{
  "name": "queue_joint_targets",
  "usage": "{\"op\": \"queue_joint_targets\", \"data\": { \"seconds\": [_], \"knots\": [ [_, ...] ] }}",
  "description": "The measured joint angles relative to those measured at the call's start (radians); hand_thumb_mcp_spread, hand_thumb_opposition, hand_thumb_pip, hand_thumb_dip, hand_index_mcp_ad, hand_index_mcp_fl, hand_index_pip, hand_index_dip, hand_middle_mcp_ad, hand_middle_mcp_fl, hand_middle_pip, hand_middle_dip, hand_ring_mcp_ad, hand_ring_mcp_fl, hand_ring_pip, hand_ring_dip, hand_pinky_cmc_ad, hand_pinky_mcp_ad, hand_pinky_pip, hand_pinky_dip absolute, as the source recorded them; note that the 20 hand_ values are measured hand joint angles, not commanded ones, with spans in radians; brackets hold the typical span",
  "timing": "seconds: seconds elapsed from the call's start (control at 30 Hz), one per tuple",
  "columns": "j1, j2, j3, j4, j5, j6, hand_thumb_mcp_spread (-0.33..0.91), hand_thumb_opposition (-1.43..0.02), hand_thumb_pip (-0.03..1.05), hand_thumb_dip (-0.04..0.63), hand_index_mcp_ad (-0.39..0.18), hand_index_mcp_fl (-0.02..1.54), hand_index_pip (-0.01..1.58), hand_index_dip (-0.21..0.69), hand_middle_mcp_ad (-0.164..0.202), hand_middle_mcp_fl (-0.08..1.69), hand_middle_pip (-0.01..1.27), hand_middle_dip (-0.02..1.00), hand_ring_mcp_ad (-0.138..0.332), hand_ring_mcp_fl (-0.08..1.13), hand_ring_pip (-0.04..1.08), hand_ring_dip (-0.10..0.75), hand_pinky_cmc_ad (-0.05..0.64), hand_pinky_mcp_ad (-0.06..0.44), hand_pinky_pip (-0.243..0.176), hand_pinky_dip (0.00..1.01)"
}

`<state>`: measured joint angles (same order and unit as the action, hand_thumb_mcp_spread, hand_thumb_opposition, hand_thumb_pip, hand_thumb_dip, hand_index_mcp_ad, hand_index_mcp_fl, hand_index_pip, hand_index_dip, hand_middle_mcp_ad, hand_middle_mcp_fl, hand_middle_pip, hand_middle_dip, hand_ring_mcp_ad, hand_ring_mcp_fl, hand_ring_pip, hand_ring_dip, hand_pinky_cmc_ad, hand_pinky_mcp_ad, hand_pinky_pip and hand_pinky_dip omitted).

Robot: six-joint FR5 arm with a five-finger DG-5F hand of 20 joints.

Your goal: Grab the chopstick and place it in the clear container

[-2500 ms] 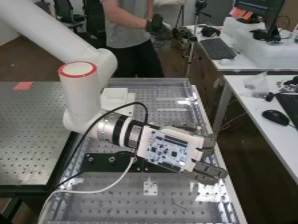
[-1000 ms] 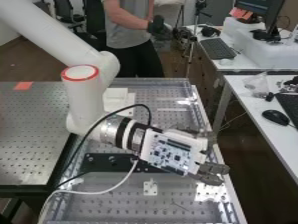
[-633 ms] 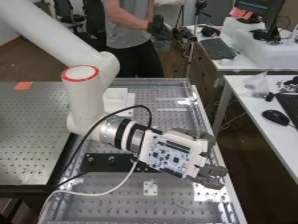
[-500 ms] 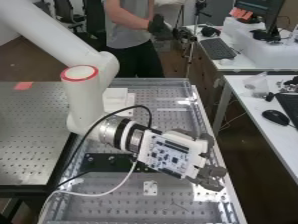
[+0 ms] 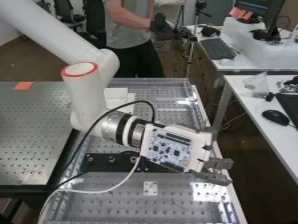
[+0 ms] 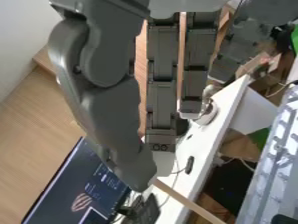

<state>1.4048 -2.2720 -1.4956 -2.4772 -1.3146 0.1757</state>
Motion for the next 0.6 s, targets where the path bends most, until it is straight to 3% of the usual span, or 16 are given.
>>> {"op": "queue_joint_targets", "data": {
  "seconds": [0.6],
  "knots": [
    [-0.004,-0.004,0.003,-0.036,-0.009,0.001,0.65,-1.17,0.50,0.253,-0.168,1.25,0.55,0.030,0.082,1.47,0.23,0.46,0.093,0.70,0.08,0.255,0.473,0.234,0.049,0.20]
  ]
}}
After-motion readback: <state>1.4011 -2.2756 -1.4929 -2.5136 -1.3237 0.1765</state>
